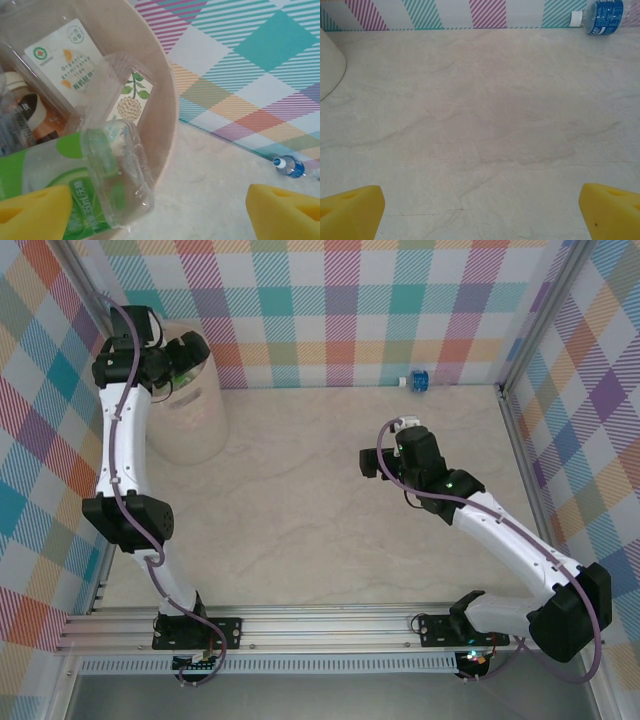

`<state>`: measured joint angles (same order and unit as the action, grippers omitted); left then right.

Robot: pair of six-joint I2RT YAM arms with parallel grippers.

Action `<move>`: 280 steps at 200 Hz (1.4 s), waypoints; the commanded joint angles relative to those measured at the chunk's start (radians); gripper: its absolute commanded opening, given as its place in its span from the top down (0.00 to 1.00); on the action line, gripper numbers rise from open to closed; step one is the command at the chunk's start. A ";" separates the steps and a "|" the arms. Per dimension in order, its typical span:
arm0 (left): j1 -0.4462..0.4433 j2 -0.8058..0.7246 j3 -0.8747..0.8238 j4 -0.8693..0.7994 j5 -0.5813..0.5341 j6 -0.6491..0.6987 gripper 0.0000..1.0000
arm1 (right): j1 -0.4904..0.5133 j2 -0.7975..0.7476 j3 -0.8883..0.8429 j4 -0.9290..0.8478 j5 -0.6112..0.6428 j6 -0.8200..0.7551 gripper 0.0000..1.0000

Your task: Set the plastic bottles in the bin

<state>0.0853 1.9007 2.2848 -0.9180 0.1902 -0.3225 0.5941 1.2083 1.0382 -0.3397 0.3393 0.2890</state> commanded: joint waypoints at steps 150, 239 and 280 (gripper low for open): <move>0.009 -0.163 -0.125 0.049 0.139 -0.038 0.03 | -0.110 0.039 0.057 0.010 -0.122 0.071 0.00; -0.041 -0.432 -0.508 0.392 0.409 -0.159 0.00 | -0.399 0.414 0.324 0.022 -0.284 0.006 0.00; -0.191 -0.510 -0.702 0.488 0.358 -0.175 0.00 | -0.530 0.686 0.604 -0.054 -0.431 0.089 0.00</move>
<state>-0.0227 1.4357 1.6699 -0.5465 0.5385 -0.4648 0.1276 1.7882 1.4998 -0.3470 0.0189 0.3252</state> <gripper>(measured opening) 0.999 0.996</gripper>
